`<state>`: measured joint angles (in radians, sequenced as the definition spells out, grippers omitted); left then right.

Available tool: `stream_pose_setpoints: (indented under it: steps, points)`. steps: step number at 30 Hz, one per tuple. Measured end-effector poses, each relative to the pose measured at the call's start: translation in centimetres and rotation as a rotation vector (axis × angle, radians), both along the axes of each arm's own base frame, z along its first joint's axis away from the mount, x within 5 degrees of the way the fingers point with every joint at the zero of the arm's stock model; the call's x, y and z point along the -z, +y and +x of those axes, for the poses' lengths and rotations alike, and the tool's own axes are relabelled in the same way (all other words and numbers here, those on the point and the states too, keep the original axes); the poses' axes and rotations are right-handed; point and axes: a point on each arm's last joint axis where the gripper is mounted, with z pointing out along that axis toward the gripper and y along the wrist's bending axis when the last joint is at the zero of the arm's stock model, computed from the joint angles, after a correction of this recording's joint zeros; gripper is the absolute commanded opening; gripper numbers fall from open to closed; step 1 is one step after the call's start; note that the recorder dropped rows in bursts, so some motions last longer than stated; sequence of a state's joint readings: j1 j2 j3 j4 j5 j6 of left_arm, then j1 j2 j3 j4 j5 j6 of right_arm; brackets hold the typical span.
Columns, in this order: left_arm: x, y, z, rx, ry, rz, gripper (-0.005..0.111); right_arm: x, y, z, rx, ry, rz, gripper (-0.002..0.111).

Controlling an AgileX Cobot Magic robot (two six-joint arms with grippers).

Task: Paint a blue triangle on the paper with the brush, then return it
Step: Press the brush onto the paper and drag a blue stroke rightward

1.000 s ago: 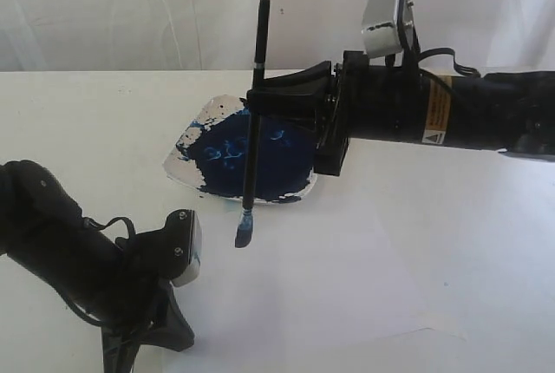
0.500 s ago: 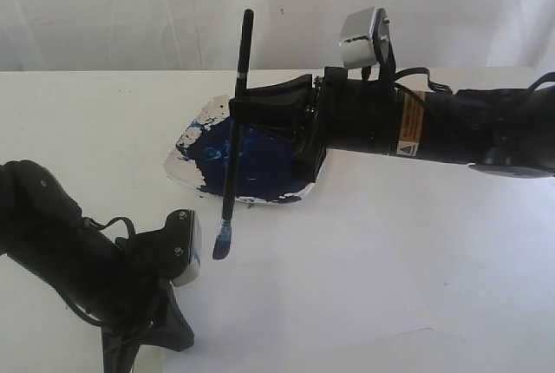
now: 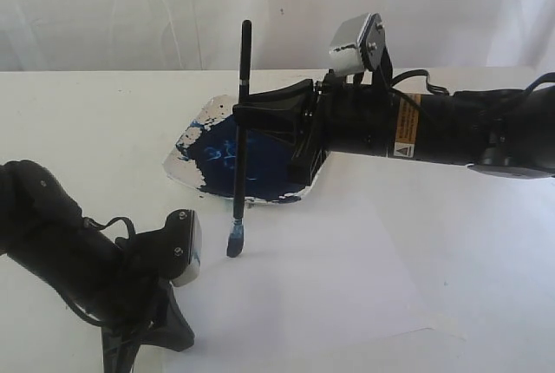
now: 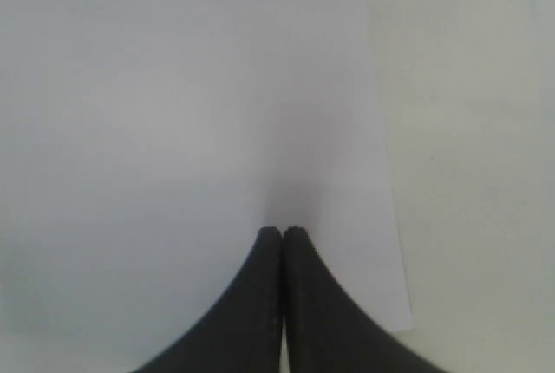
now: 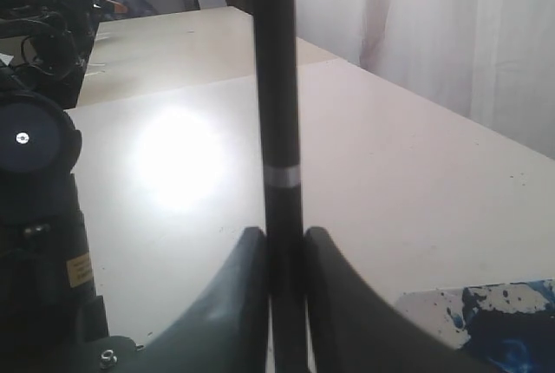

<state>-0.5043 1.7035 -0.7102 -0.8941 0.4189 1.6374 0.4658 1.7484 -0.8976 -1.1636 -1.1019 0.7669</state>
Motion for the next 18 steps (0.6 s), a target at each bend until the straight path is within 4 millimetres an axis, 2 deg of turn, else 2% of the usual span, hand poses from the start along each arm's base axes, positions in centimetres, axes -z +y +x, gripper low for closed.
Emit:
stream_pose_setpoints:
  steps: [18]
  points:
    - [0.0, 0.0, 0.0, 0.0, 0.0, 0.0, 0.0, 0.27, -0.26, 0.4, 0.035, 0.001, -0.03, 0.0]
